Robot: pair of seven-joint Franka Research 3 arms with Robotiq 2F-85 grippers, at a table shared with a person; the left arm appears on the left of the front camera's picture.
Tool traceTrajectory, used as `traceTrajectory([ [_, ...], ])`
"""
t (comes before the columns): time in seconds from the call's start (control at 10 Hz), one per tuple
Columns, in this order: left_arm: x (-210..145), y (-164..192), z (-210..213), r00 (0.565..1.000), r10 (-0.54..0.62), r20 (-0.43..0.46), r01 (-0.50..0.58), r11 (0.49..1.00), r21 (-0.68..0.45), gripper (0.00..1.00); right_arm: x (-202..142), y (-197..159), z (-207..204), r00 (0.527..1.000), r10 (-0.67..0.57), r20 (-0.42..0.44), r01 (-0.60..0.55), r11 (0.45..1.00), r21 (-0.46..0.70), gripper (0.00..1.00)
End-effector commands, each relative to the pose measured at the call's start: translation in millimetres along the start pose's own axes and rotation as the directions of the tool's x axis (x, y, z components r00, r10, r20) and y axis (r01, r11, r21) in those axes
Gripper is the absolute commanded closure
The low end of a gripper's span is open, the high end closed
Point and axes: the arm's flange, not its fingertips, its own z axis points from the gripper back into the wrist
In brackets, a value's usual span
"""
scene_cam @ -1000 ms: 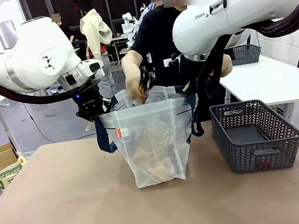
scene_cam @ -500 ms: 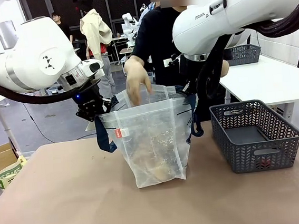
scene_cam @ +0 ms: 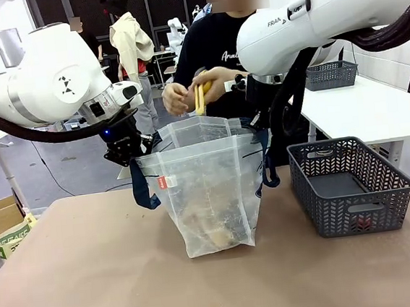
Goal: Transfer purchased items from the store into the shopping bag.
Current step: Move the Reusable shopping bag to the right side of the table.
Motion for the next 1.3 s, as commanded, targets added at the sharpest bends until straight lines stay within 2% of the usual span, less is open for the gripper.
traceTrajectory([
  [0.0, 0.2, 2.9, 1.6, 1.0, 0.006, 0.008, -0.007, 1.0, 0.001, 1.0, -1.4, -2.5, 0.9, 1.0, -0.005, 0.004, 0.005, 1.0, -0.003, 1.0],
  [1.2, 0.2, 2.9, 1.6, 1.0, 0.006, 0.008, -0.007, 1.0, 0.001, 1.0, -1.4, -2.5, 0.9, 1.0, -0.005, 0.004, 0.005, 1.0, -0.003, 1.0],
])
